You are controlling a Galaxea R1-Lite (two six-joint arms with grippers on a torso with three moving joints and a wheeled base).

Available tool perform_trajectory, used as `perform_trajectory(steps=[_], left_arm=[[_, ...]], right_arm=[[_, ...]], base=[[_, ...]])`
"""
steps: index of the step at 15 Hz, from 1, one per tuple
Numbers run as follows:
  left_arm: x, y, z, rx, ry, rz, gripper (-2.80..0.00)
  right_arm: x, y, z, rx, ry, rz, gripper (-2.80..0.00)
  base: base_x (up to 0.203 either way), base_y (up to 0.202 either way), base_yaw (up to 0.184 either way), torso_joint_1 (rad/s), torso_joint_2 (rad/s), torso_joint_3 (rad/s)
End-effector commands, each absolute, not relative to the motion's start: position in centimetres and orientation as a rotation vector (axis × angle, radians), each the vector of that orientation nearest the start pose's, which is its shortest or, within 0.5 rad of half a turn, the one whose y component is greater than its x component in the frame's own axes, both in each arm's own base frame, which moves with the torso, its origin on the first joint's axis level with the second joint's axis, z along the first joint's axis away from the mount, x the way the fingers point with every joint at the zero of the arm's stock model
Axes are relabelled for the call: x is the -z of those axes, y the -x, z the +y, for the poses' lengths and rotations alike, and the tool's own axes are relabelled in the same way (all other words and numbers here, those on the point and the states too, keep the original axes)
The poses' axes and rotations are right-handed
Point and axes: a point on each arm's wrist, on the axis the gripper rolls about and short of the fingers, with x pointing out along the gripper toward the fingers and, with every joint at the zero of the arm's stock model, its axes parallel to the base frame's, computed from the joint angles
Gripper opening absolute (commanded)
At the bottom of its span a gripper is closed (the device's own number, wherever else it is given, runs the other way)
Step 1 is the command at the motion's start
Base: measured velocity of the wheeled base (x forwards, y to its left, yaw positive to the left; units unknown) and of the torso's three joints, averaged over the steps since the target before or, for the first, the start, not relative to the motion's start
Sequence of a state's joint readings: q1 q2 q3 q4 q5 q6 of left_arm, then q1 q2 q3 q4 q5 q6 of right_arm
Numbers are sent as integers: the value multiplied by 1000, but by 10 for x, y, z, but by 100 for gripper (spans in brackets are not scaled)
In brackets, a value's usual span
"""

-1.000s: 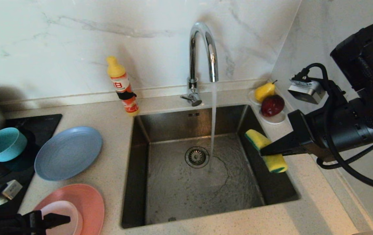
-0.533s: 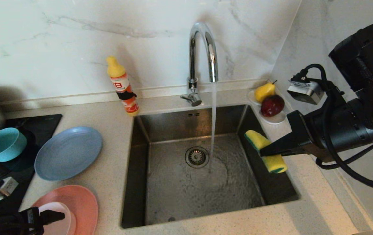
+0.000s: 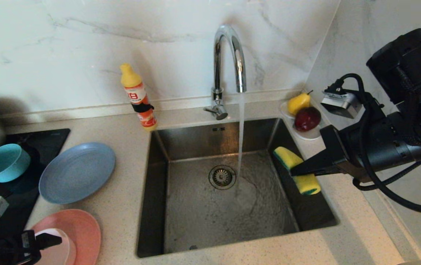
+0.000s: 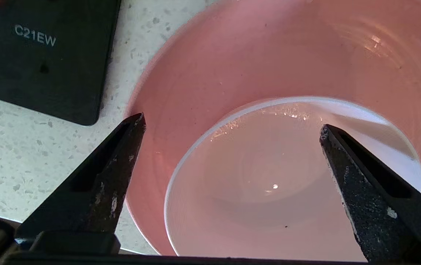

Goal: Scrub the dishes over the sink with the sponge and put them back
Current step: Wash the bowl

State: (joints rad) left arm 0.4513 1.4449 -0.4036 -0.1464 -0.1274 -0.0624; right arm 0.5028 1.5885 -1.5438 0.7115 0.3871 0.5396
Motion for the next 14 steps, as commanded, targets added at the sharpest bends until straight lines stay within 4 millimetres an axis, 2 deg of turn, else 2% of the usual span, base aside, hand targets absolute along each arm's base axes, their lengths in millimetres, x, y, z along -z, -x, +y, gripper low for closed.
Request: perform_trajectory(steps=[1,6,7,14], left_arm=[[-99,-164,77,-330,327,884,0],[-96,-164,77,-320,359,905,0],[-97,-166,77,-324,362,898,-280],[-96,-166,78,-327,363,895,-280]], right_arm=[[-297,-219,130,-612,-436,994,-280],[-300,-218,130,-616,-434,982,-280],[-301,-218,129,-617,-435,979,-280],[-298,-219,130,-612,-434,991,-280]], base=[[0,0,0,0,0,0],[0,0,0,0,0,0],[0,0,0,0,0,0],[0,0,0,0,0,0]])
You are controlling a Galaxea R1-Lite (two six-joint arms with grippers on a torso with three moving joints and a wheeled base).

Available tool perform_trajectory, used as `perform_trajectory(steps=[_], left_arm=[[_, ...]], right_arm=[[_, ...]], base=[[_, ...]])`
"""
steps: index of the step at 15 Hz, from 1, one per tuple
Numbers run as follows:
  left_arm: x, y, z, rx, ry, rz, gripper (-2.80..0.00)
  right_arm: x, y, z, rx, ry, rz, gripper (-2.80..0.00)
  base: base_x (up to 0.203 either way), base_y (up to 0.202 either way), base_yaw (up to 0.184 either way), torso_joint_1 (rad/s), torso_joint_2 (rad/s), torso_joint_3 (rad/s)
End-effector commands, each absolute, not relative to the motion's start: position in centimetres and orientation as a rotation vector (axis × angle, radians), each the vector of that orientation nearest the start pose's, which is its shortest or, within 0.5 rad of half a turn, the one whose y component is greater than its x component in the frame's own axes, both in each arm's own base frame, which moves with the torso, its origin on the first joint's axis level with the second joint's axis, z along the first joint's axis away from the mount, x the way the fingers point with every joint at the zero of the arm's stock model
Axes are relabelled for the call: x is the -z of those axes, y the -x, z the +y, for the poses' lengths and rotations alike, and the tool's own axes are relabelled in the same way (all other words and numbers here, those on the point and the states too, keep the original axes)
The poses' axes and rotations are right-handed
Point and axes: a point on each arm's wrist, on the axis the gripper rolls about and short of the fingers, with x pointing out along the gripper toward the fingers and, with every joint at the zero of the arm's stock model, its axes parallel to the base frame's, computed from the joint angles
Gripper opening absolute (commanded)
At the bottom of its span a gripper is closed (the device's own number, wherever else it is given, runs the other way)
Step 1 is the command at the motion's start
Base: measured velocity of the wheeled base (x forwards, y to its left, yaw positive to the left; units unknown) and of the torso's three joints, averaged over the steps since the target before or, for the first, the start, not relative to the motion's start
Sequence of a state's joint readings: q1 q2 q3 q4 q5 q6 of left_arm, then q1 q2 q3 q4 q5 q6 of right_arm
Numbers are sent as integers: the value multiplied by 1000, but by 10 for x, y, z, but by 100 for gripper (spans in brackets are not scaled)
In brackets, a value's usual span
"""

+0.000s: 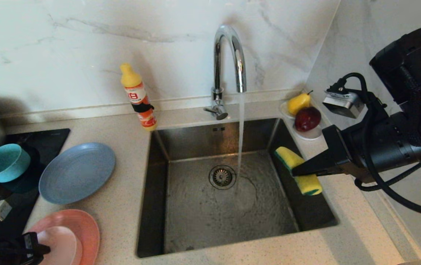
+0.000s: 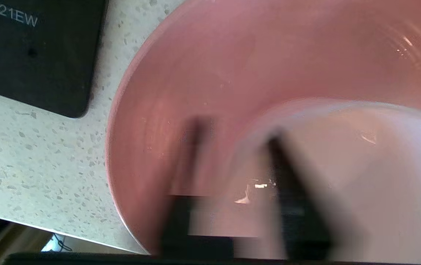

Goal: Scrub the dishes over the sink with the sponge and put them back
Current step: Wash the bowl

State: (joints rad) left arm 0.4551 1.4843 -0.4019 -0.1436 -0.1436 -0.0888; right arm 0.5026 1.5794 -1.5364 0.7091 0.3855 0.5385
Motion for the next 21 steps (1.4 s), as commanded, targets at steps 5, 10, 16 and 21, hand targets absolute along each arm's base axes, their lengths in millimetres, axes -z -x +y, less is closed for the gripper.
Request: perform_trajectory(steps=[5,10,16,21], left_arm=[[-93,-169,79,-329,364,907,-280],[-109,-168,80,-343,364,837,-280],[-194,-146,69,-358,371,711,-280],[-244,-127,59,-341,350,609,-280]], right_arm=[[-299,-221,132,-614,-434,986,-280],[-297,-222,132,-610,-432,991,-280],[-298,-219,130,-612,-434,991,-280],[-301,-215,128,-616,-436,979,-280]], base=[[0,0,0,0,0,0],[0,0,0,0,0,0],[0,0,0,0,0,0],[0,0,0,0,0,0]])
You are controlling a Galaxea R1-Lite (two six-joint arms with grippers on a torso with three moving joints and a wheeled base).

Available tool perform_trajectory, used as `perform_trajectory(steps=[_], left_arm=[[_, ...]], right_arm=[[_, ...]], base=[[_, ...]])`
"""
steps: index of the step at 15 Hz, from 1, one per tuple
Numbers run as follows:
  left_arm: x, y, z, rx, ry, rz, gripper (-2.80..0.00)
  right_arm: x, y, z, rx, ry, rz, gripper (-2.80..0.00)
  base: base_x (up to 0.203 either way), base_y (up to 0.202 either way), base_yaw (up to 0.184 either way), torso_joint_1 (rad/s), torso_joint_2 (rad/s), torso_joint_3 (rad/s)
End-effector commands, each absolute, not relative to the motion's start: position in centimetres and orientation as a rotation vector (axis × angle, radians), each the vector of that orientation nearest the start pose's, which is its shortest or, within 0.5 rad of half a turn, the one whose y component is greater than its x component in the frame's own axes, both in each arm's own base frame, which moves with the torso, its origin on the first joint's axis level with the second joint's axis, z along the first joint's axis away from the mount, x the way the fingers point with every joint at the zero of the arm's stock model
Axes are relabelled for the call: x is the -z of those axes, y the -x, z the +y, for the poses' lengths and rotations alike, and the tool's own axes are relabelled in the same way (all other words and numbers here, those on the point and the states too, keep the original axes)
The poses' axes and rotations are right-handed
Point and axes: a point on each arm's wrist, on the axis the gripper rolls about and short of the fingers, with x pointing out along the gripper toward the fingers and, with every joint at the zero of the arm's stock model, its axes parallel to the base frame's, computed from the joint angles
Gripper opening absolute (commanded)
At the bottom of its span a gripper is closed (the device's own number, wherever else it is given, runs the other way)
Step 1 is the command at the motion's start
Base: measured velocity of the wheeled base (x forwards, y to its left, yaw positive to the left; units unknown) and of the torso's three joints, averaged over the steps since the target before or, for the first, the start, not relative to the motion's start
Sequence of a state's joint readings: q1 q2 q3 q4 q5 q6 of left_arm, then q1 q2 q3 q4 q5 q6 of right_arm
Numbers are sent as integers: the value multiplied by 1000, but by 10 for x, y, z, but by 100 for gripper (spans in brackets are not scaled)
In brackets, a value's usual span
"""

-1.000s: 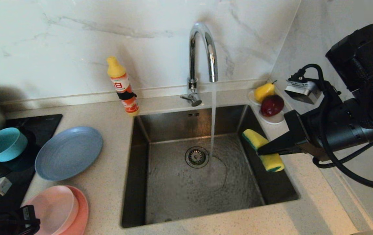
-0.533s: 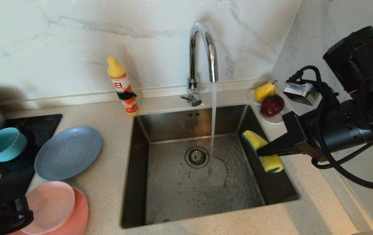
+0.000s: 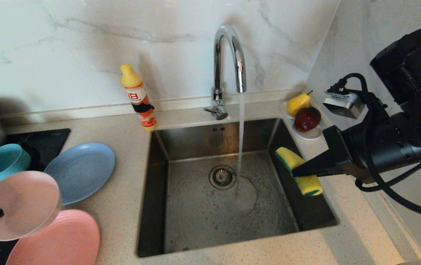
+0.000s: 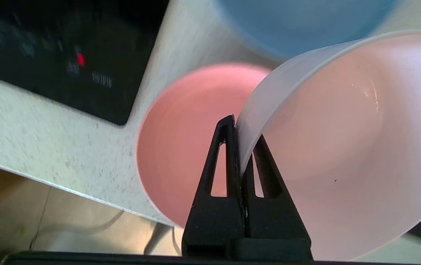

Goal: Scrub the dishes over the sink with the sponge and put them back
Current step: Wash the bowl

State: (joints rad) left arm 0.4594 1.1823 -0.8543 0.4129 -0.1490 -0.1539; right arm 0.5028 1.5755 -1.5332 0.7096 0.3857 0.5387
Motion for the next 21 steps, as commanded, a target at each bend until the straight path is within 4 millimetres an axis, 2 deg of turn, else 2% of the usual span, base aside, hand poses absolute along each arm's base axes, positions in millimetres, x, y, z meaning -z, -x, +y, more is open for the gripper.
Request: perform_trajectory(steps=[1,3,5,7,10,13,16,21], left_arm=[[-256,-125,56,-309,363,589,-280],[-277,-131,48,-210,403,583,-280],[-279,-157,42,-133,416,656,-280],[-276,-182,25,-69,363,720,-280],[-267,-218,-16,-40,248,774,-280],[-250,-247,-66,39,215,838,-280],[-231,-265,-111,107,217,905,-280],[-206,-285,-157,172,247,912,-280]], right_arm=[[-301,-215,128,-616,-436,979,-280],[-302,-214,128,-619,-437,973,-280],[-305,-211,126,-624,-438,961,-280],[-308,-210,125,-629,-440,949,-280],[-311,-207,124,-633,-441,938,-280],[-314,-206,123,-638,-441,928,-280],[-319,-199,119,-647,-444,904,-280],[-330,-185,112,-664,-451,859,-280]], base=[[0,0,0,0,0,0],[0,0,0,0,0,0],[0,0,0,0,0,0],[0,0,0,0,0,0],[0,0,0,0,0,0],[0,0,0,0,0,0],[0,0,0,0,0,0],[0,0,0,0,0,0]])
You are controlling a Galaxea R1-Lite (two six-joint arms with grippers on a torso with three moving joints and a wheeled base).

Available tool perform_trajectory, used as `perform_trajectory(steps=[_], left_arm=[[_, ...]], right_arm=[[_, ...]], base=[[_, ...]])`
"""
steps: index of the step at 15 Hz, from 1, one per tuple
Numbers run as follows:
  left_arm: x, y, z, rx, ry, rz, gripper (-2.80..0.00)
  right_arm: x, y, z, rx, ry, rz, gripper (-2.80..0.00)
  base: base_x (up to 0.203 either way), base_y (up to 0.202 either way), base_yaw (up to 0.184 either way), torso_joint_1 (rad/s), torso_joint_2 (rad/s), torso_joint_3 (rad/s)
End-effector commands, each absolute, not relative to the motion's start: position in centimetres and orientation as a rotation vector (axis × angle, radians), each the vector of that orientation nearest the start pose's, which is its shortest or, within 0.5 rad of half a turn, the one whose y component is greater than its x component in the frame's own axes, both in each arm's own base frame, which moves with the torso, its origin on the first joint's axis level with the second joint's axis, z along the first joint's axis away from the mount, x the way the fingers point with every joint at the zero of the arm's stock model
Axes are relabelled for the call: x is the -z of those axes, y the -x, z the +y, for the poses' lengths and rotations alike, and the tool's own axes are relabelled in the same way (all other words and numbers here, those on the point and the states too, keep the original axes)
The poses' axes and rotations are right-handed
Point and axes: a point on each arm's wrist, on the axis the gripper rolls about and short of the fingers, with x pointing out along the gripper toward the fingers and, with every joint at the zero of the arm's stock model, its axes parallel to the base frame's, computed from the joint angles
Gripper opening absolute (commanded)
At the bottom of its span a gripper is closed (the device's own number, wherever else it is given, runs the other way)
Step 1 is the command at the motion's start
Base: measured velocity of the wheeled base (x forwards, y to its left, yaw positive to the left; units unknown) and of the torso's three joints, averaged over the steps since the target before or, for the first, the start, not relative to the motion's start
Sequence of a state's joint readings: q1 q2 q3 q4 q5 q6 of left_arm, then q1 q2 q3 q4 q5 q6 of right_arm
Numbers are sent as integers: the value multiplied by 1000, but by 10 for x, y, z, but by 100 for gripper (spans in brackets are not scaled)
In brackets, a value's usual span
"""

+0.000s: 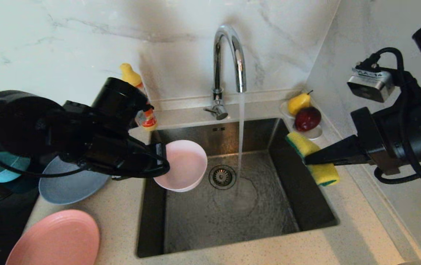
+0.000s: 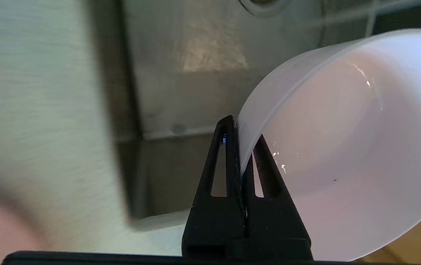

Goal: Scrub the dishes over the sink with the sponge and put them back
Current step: Wash the bowl

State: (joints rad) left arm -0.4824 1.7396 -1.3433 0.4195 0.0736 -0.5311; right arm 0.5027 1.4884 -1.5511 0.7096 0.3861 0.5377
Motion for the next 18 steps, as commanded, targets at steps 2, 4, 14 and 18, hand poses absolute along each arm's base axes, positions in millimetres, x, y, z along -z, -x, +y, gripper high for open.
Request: perform_trajectory(steps=[2,4,14,18], left_arm=[[-199,-291,-172,186,273,910,-280],[-190,-296,-188,197,290,903,-280],[-168,-327,-232,226,312,828,-280],[-166,-342,-247,218,326,788,-280]], right_arm=[[-333,-178,108,-670,-453,844,-280],[-333,-174,105,-670,-453,843,-280],[-329,-175,106,-668,-449,855,-280],[-331,-171,104,-673,-443,846,-280]], base=[[0,0,0,0,0,0],[0,0,0,0,0,0],[0,0,0,0,0,0],[0,0,0,0,0,0]])
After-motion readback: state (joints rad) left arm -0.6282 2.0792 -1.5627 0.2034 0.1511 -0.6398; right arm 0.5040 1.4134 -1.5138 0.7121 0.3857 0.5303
